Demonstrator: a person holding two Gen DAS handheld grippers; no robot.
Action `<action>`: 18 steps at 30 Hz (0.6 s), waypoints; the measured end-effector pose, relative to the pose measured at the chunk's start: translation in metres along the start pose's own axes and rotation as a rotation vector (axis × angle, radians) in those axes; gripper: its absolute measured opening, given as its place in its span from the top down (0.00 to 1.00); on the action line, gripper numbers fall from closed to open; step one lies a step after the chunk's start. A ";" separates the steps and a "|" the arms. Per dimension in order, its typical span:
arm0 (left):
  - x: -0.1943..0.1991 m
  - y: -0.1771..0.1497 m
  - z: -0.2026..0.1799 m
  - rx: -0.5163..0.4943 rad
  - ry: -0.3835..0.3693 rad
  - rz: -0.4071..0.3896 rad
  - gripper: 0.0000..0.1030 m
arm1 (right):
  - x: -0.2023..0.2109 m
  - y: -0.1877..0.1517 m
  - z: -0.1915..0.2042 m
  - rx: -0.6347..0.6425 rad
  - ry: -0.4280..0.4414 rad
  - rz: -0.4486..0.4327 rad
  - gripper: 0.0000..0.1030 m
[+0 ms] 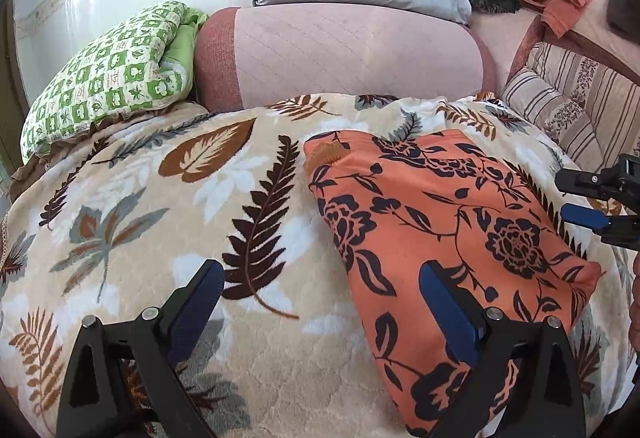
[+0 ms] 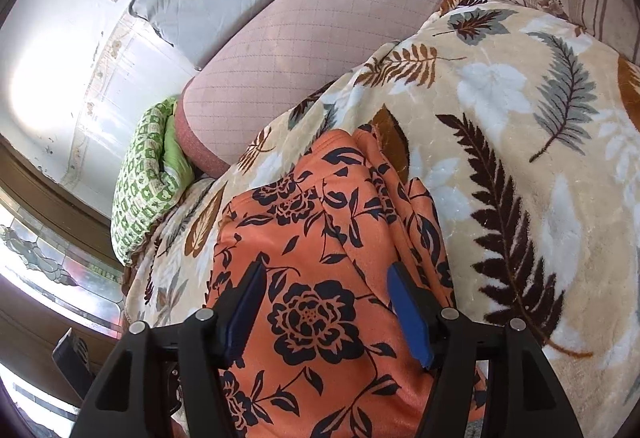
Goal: Fold small clothes
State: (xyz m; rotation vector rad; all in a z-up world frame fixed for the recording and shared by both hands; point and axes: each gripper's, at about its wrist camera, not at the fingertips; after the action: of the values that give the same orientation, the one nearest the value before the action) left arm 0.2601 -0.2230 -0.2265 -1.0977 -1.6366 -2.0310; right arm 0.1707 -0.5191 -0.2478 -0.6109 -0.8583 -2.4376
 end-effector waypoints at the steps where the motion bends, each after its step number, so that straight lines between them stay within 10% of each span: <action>1: 0.000 0.001 0.000 0.002 0.000 0.001 0.04 | 0.000 0.001 -0.001 -0.001 0.003 0.000 0.36; 18: -0.005 0.007 -0.001 0.005 0.003 0.008 0.04 | -0.006 0.011 -0.013 0.005 -0.025 0.021 0.35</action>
State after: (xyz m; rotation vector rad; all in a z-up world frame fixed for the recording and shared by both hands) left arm 0.2677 -0.2266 -0.2254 -1.0968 -1.6320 -2.0222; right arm 0.1784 -0.5334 -0.2548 -0.6469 -0.8634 -2.4135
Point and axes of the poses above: each gripper's, at about its wrist camera, not at the fingertips, and x roughly against the way its jaws point, z to its left, y to its top, and after that the axes turned 12 degrees about y, right-handed
